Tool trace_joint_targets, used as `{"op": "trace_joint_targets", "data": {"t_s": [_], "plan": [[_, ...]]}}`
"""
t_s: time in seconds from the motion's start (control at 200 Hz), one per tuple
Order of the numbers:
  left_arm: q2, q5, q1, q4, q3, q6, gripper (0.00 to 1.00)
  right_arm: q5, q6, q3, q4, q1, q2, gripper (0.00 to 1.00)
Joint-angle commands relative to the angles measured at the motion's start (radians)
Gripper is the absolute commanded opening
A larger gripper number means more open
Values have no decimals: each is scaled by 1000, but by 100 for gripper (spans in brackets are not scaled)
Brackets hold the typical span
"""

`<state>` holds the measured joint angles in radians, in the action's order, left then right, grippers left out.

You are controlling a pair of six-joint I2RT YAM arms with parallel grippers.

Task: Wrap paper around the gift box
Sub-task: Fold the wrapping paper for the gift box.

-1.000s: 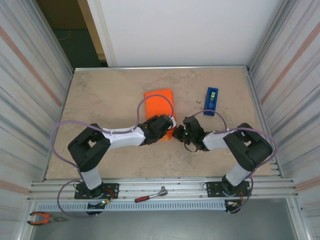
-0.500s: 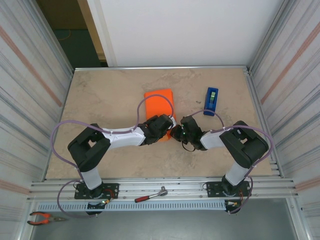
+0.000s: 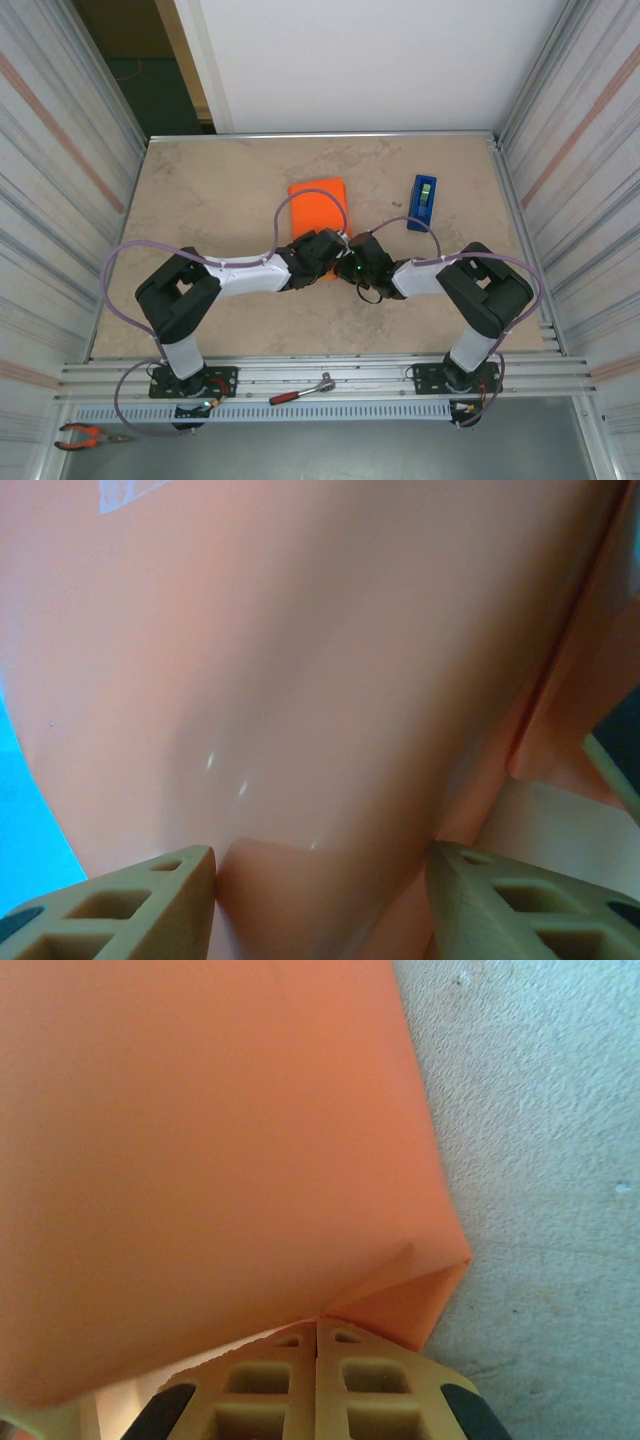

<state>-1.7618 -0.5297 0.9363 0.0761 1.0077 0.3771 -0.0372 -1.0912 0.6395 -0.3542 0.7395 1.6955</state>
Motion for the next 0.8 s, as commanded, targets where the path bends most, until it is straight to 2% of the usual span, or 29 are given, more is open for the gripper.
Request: {"op": "trace_joint_targets", "data": {"t_s": [0.0,0.346,0.611,0.797], "plan": [[-54,67,10,68,-26,-3,56,-57,-13,-37,109,53,28,0],[-56,65,10,70,-26,-2,56,-99,-10,-110,104,59,-88,0],[-55,64,10,72,-27,-2,56,-111,30,-166,126,-78,-254,0],[-54,66,13,70,-26,-1,56,-109,54,-125,113,-138,-253,0]]}}
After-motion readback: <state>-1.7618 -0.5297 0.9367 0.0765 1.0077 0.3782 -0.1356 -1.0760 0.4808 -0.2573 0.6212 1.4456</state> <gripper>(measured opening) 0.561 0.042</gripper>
